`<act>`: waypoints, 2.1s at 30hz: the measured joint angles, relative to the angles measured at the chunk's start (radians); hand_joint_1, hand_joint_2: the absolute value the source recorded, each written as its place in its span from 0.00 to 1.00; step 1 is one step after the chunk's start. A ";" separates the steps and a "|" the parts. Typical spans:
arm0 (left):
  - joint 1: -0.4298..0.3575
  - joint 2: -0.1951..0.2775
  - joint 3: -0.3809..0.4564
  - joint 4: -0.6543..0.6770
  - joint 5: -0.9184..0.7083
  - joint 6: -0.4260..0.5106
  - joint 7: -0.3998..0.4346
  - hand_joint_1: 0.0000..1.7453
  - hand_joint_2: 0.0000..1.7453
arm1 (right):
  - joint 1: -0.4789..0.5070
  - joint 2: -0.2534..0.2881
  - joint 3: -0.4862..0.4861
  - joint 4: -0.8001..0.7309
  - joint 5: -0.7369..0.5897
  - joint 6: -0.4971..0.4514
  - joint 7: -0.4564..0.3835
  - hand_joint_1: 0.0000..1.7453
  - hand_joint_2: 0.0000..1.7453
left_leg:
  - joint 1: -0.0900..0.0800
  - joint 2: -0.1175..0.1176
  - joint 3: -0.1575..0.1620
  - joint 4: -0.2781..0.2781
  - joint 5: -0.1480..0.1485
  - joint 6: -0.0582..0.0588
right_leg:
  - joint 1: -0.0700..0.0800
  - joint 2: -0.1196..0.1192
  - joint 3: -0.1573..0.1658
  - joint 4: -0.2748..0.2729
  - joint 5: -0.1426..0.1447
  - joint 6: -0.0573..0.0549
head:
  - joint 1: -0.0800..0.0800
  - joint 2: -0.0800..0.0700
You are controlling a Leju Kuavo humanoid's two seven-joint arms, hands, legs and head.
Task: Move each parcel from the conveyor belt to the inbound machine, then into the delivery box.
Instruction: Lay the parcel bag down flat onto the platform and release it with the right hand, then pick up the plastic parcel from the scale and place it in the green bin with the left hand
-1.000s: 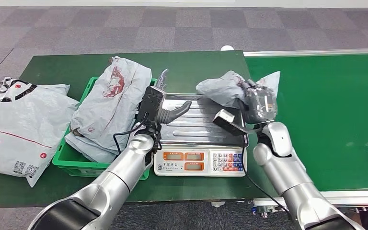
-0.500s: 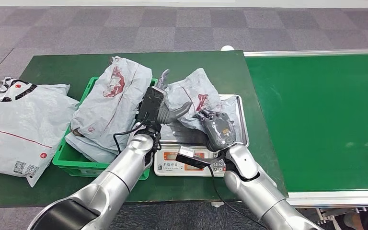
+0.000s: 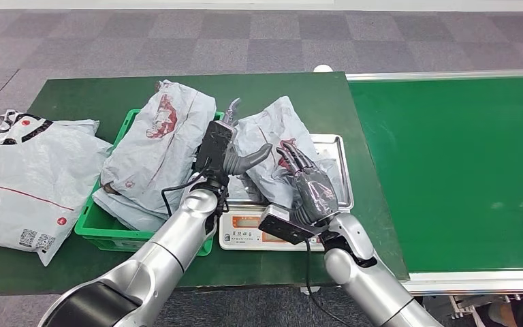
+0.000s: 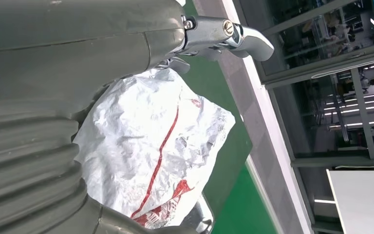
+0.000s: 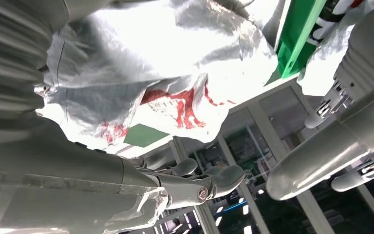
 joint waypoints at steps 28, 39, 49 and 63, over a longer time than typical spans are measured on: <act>-0.016 0.005 -0.006 0.027 -0.004 0.004 -0.013 0.00 1.00 | 0.025 -0.079 -0.293 -0.037 -0.812 0.359 -0.285 0.00 1.00 | 0.000 0.000 0.000 0.000 0.000 0.000 | 0.000 0.000 0.000 0.000 0.000 0.000 | 0.000 0.000; -0.011 0.016 -0.108 0.040 -0.213 0.096 0.047 0.00 1.00 | -0.082 -0.093 -0.475 0.362 -0.975 0.469 -0.387 0.00 1.00 | 0.000 -0.001 0.000 0.000 0.000 0.000 | 0.000 -0.001 0.001 0.000 0.000 0.000 | 0.000 0.000; -0.021 0.006 -0.344 0.092 -0.599 0.114 0.284 0.00 1.00 | -0.129 -0.103 -0.593 0.467 -0.951 0.442 -0.395 0.00 1.00 | -0.001 0.000 0.000 0.000 0.000 0.001 | 0.000 -0.001 0.000 0.000 0.000 0.000 | 0.000 0.000; -0.034 0.005 -0.427 0.121 -0.609 0.108 0.298 0.00 1.00 | -0.139 -0.108 -0.622 0.499 -0.947 0.446 -0.395 0.00 1.00 | -0.001 0.000 0.000 0.000 0.000 0.001 | 0.000 -0.001 0.000 0.000 0.000 0.000 | 0.000 0.000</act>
